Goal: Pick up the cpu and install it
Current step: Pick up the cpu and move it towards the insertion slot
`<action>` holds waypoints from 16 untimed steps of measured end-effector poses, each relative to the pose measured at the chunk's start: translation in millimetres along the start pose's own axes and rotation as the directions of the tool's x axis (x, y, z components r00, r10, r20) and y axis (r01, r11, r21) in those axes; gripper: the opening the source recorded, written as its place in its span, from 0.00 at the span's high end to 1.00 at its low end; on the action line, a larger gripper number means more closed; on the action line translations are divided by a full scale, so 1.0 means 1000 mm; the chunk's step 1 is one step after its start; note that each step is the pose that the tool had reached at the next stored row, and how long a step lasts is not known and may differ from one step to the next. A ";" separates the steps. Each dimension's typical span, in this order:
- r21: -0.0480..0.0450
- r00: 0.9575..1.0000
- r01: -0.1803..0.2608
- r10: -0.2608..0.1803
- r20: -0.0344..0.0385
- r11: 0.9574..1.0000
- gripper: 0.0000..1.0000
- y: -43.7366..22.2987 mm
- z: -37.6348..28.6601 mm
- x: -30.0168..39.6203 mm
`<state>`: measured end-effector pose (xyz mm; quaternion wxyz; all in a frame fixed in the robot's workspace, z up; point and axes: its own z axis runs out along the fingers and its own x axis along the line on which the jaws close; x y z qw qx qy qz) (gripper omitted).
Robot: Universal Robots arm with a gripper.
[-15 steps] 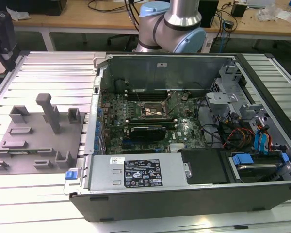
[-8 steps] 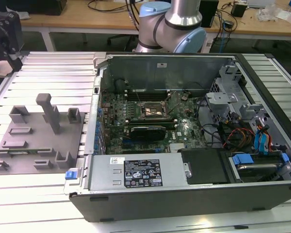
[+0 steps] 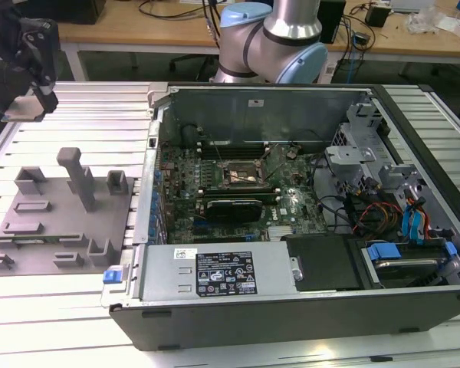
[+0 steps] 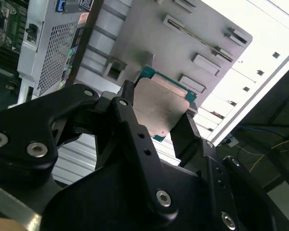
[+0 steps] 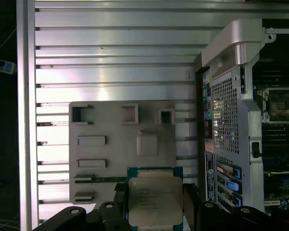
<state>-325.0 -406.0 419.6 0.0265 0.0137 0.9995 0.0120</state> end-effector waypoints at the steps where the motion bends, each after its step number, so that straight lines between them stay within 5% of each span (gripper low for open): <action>1: 0.000 1.000 0.000 0.000 0.000 1.000 0.45 0.0001 0.0001 -0.0023; 16: 0.000 1.000 0.000 0.000 0.000 1.000 0.45 0.0008 0.0015 -0.0288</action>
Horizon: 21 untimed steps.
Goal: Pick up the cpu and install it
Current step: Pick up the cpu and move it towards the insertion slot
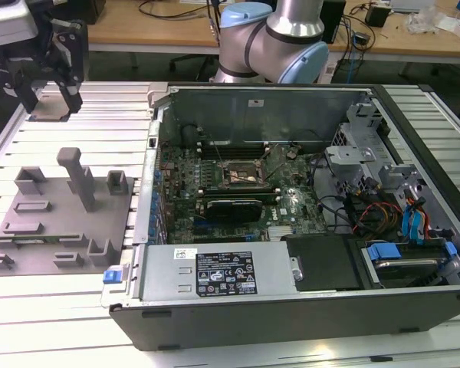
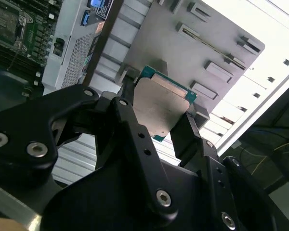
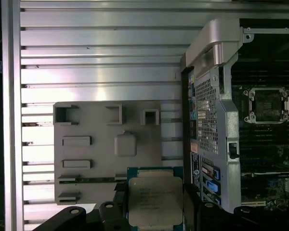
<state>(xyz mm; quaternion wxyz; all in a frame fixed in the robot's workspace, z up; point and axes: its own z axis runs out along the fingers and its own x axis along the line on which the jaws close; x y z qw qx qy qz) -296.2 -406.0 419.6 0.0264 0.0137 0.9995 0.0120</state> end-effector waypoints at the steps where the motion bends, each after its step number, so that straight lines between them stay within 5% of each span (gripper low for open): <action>1: 0.000 1.000 0.000 0.000 0.000 1.000 0.45 0.0000 0.0001 -0.0012; 6: 0.000 1.000 0.000 0.000 0.000 1.000 0.45 0.0004 0.0009 -0.0152; 9: 0.000 1.000 0.000 0.000 0.000 1.000 0.45 0.0009 0.0018 -0.0338; 15: 0.000 1.000 0.000 0.000 0.000 1.000 0.45 0.0013 0.0026 -0.0502; 21: 0.000 1.000 0.000 0.000 0.000 1.000 0.45 0.0020 0.0040 -0.0741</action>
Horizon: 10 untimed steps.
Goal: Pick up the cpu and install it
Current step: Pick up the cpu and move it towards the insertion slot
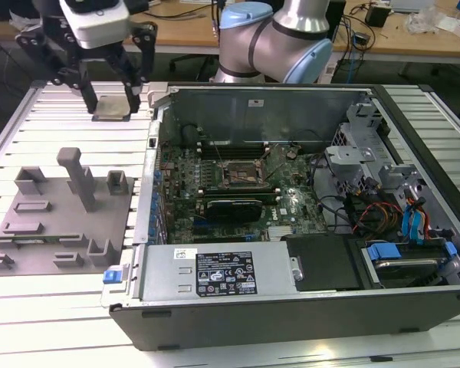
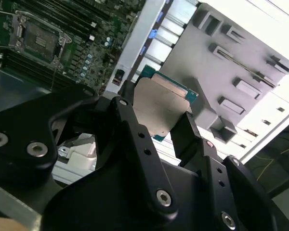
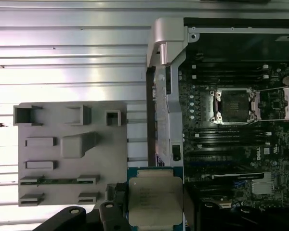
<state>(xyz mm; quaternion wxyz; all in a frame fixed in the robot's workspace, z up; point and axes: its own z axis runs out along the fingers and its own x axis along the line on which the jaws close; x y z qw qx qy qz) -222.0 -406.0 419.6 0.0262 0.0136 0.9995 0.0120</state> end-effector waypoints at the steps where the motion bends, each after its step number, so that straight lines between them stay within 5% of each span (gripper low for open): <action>1: 0.000 1.000 0.000 0.000 0.000 1.000 0.45 0.0001 0.0002 -0.0037; 10: 0.000 1.000 0.000 0.000 0.000 1.000 0.45 0.0010 0.0021 -0.0390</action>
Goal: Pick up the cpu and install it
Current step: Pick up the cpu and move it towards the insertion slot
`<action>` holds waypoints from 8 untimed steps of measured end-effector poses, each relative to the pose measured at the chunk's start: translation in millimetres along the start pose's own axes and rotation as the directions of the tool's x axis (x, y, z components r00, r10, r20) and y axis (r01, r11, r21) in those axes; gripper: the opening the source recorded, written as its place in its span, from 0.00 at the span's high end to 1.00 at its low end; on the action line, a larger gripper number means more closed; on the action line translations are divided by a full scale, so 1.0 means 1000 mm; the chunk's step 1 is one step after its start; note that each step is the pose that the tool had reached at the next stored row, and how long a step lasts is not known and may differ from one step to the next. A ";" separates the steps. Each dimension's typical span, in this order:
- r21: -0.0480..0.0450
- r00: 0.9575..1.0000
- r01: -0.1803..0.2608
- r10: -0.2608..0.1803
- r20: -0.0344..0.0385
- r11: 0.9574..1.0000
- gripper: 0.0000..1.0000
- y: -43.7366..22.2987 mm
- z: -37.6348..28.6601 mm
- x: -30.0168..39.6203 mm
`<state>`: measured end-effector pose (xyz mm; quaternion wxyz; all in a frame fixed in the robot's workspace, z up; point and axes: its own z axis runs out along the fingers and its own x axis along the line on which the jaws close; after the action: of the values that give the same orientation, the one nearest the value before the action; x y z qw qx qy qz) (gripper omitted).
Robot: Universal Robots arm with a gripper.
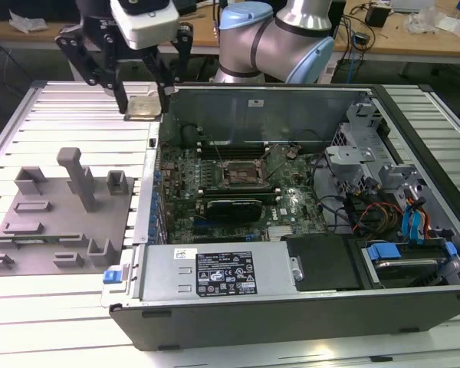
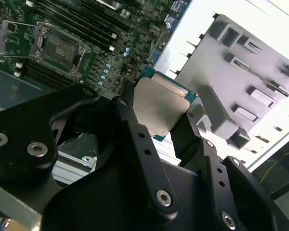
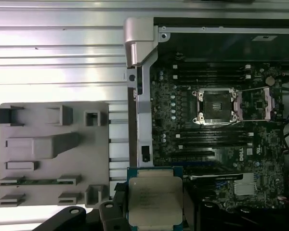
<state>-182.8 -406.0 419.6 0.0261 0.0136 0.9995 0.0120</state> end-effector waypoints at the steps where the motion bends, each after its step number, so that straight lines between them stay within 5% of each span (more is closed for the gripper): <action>1: 0.000 1.000 0.000 0.000 0.000 1.000 0.45 0.0002 0.0003 -0.0049; 8: 0.000 1.000 0.000 0.000 0.000 1.000 0.45 0.0008 0.0015 -0.0286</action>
<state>-154.2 -406.0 419.6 0.0261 0.0137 0.9995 0.0120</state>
